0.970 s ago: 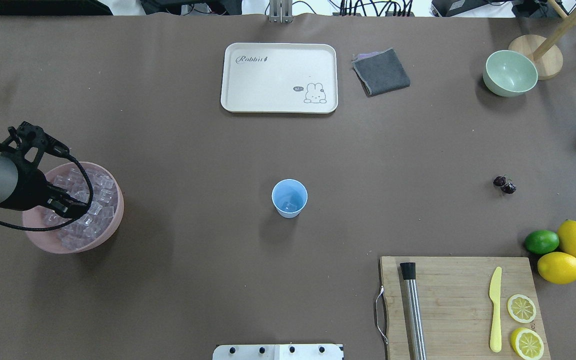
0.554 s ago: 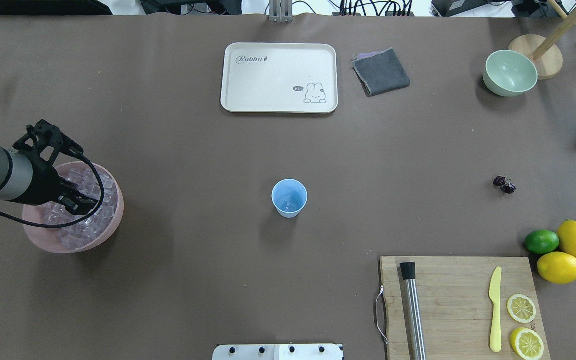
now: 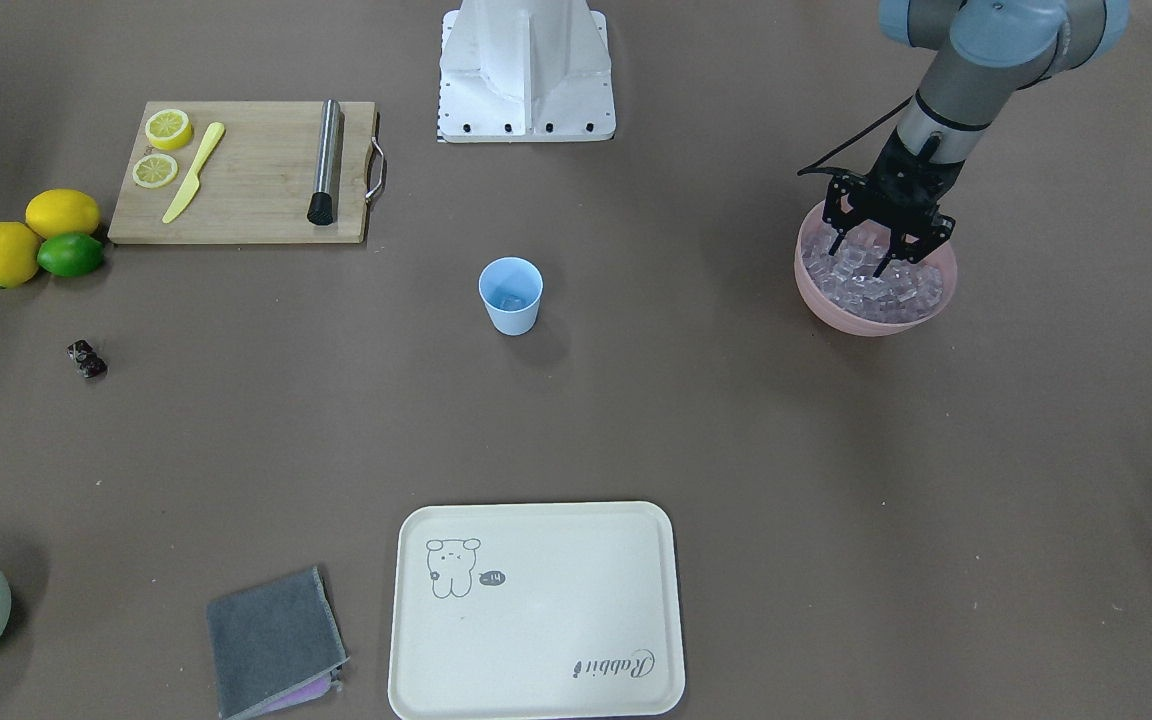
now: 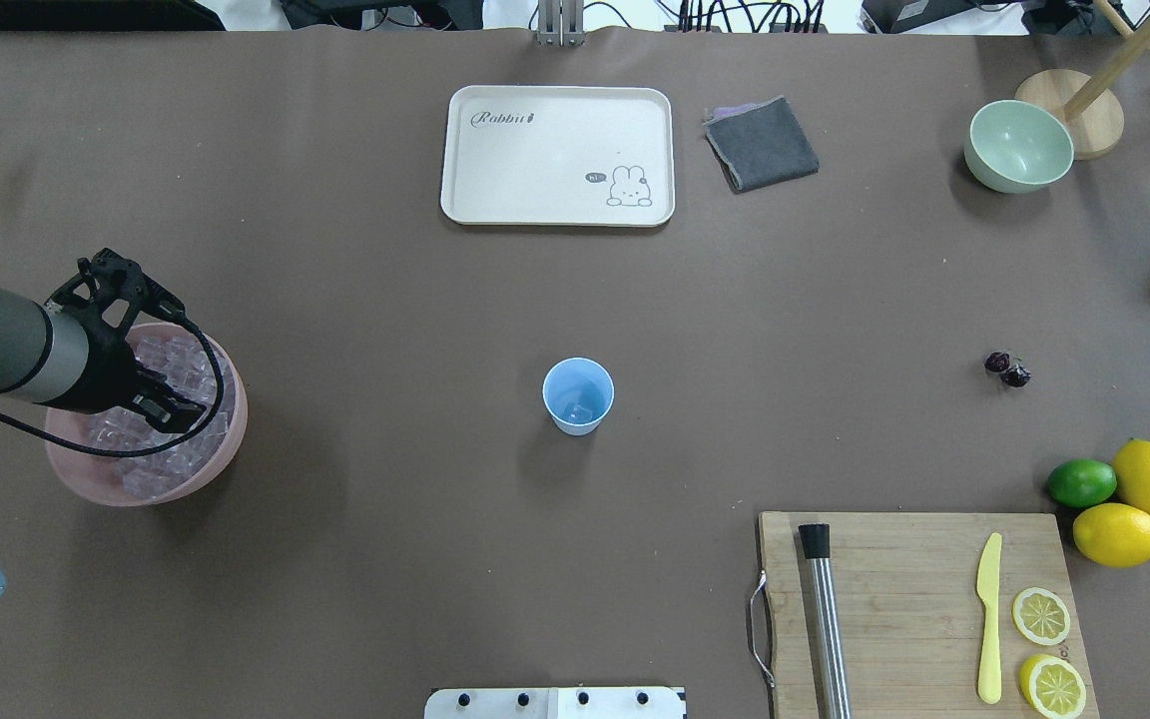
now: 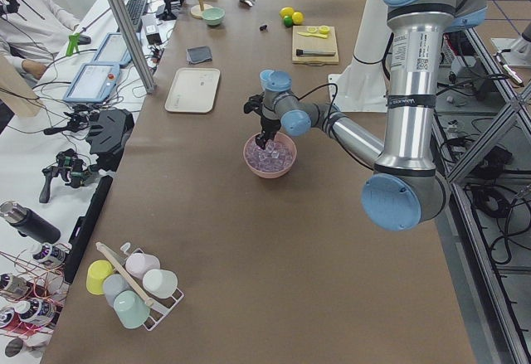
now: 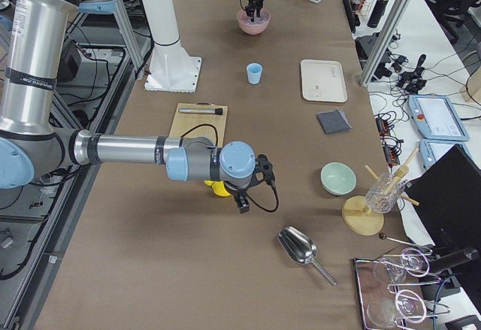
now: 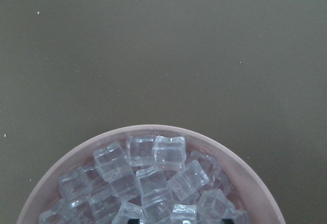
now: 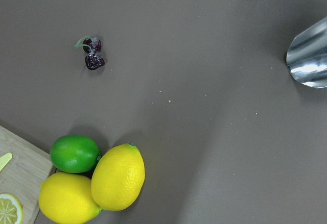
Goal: Put ice and cherries in cup
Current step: 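Grasp a second ice cube in the bowl with the left gripper, then carry the ice cube over the blue cup and release it, then return the left gripper to the pink bowl of ice, then grasp a third ice cube in the bowl with the left gripper, then carry the ice cube with the left gripper over the blue cup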
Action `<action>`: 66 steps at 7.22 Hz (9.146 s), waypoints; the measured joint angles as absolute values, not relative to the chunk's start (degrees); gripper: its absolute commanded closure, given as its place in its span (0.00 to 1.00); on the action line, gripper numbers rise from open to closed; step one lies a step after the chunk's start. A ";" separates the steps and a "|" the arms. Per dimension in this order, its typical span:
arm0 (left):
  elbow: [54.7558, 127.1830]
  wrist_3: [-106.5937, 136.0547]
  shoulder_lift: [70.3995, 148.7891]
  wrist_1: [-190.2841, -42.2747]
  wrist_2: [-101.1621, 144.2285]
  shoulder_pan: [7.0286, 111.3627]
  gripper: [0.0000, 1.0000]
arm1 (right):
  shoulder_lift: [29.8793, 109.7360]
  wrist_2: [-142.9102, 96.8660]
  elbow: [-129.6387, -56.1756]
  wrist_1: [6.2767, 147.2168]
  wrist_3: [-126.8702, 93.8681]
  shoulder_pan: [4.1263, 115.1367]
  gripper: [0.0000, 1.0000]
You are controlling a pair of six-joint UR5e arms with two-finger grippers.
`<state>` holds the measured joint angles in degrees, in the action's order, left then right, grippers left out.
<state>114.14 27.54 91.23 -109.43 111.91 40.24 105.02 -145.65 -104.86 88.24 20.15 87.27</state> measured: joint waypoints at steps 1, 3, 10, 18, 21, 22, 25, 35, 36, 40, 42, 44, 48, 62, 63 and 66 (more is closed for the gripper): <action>113.68 27.62 91.33 -109.43 111.97 40.20 0.38 | 105.08 -145.71 -104.94 88.24 20.00 87.28 0.00; 113.43 27.83 91.30 -109.42 112.16 40.11 0.38 | 105.17 -145.79 -105.00 88.24 19.81 87.28 0.00; 113.22 28.03 91.02 -109.37 112.23 38.79 1.00 | 105.20 -145.90 -105.28 88.24 19.31 87.27 0.00; 117.43 37.27 98.96 -106.67 120.76 42.10 1.00 | 105.05 -145.92 -108.49 88.24 15.28 87.28 0.00; 111.59 52.92 119.06 -95.77 114.96 33.23 1.00 | 104.75 -145.39 -112.34 87.41 9.60 85.21 0.00; 108.22 56.48 123.97 -94.85 111.97 30.49 1.00 | 104.71 -144.99 -113.39 85.06 5.01 82.48 0.00; 98.30 63.17 133.71 -95.18 107.31 27.28 1.00 | 104.17 -142.67 -113.99 76.38 -8.22 74.86 0.00; 115.92 49.59 111.14 -95.64 113.05 36.62 0.06 | 103.81 -138.21 -115.33 73.83 -15.55 69.97 0.00; 118.87 46.71 105.33 -95.82 114.55 38.78 0.04 | 103.81 -138.24 -115.25 73.83 -15.55 69.96 0.00; 120.89 46.06 89.33 -102.28 117.51 41.05 0.25 | 103.81 -138.28 -115.14 73.83 -15.56 69.96 0.00; 118.38 50.02 88.76 -105.52 117.92 40.80 0.40 | 103.90 -138.33 -115.11 73.77 -15.56 69.96 0.00; 114.73 51.22 88.32 -110.93 117.97 40.71 0.41 | 103.96 -138.34 -115.11 73.74 -15.56 69.96 0.00; 112.35 51.36 87.89 -114.06 118.04 40.74 0.46 | 104.15 -138.46 -115.30 73.08 -15.56 69.98 0.00; 112.69 51.61 88.01 -113.84 120.42 40.53 1.00 | 104.41 -138.87 -115.14 72.91 -15.56 70.05 0.00; 114.49 51.67 87.78 -113.61 121.44 41.13 1.00 | 104.42 -138.87 -115.14 72.90 -15.56 70.05 0.00; 117.17 53.97 92.87 -113.26 130.55 46.32 1.00 | 104.41 -138.87 -115.16 72.92 -15.59 70.05 0.00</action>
